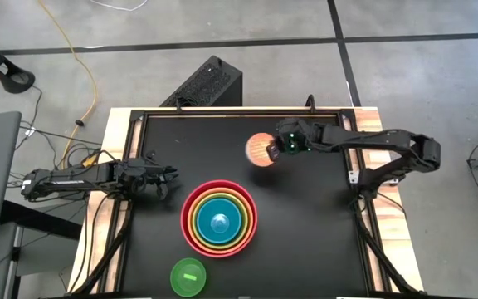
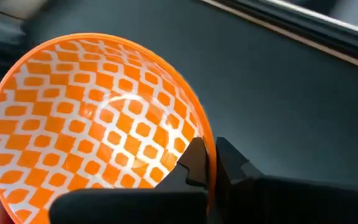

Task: Nest bowls inside each other
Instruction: Stack the orange pattern bowl on top of the blue bowl

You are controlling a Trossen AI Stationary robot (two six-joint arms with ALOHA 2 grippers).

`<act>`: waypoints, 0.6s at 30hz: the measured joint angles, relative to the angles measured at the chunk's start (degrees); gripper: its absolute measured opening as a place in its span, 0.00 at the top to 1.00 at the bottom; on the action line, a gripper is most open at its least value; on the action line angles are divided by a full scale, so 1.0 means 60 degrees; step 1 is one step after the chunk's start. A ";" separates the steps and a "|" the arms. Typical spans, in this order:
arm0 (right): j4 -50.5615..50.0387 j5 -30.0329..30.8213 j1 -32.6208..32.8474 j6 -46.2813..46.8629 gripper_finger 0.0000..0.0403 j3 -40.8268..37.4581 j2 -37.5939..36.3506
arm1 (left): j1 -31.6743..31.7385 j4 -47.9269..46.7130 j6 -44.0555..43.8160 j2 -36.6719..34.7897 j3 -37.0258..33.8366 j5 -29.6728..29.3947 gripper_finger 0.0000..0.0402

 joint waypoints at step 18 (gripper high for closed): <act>-0.0257 -0.0521 0.3867 -0.1345 0.99 0.5190 0.3141 | -0.0004 -0.0001 0.0000 0.0000 0.0000 0.0000 0.78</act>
